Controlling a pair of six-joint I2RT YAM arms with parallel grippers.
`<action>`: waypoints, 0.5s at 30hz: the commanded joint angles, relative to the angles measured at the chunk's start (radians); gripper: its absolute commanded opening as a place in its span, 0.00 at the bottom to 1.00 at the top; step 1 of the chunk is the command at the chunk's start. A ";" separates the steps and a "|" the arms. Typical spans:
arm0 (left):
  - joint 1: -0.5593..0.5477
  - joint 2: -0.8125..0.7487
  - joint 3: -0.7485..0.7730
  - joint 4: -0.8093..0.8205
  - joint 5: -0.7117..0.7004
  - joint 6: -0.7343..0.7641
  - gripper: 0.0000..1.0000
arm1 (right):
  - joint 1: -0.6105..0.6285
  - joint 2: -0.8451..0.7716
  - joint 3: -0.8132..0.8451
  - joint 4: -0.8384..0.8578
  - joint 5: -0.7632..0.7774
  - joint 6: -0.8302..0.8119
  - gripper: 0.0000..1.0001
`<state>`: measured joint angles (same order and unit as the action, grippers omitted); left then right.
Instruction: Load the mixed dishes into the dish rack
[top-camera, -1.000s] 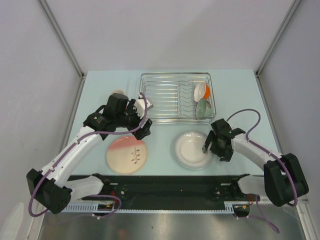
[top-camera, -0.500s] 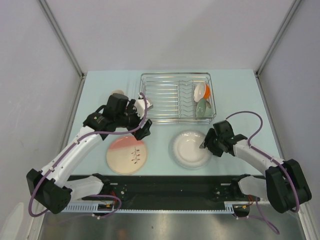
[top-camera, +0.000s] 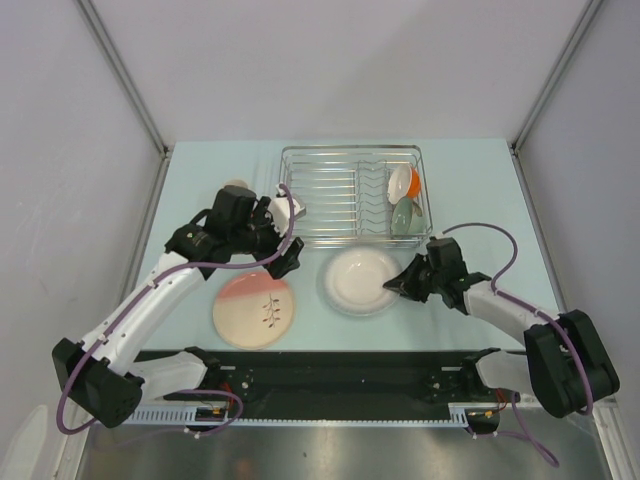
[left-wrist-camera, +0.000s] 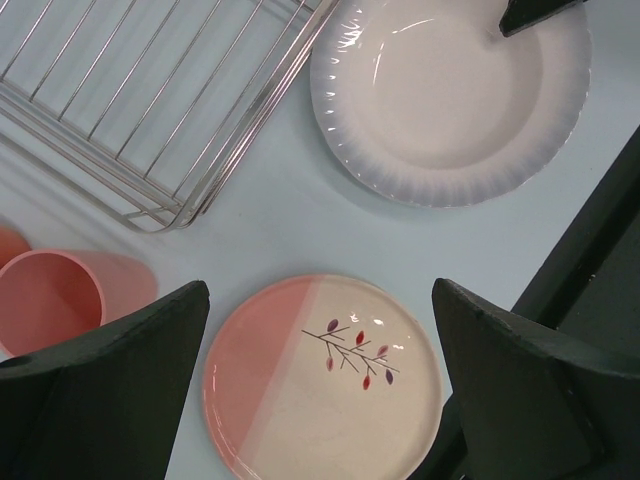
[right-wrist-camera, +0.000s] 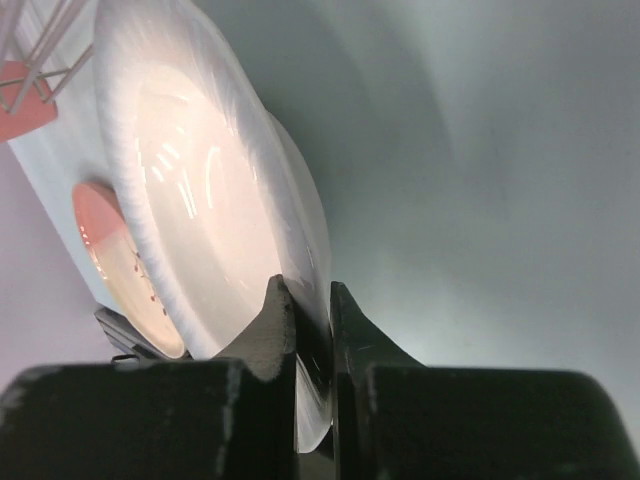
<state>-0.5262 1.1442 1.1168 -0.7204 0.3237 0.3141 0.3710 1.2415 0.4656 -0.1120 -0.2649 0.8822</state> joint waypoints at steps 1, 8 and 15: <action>0.000 -0.023 0.031 0.003 -0.011 0.013 1.00 | 0.000 0.036 -0.056 -0.221 0.147 -0.023 0.00; 0.000 -0.029 0.026 0.004 -0.014 0.016 1.00 | 0.081 -0.128 -0.018 -0.357 0.194 -0.038 0.00; 0.005 -0.024 0.041 0.013 -0.015 0.005 1.00 | 0.345 -0.157 0.237 -0.521 0.263 -0.084 0.00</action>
<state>-0.5262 1.1442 1.1168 -0.7200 0.3157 0.3157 0.5850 1.0355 0.5510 -0.3664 -0.1001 0.8921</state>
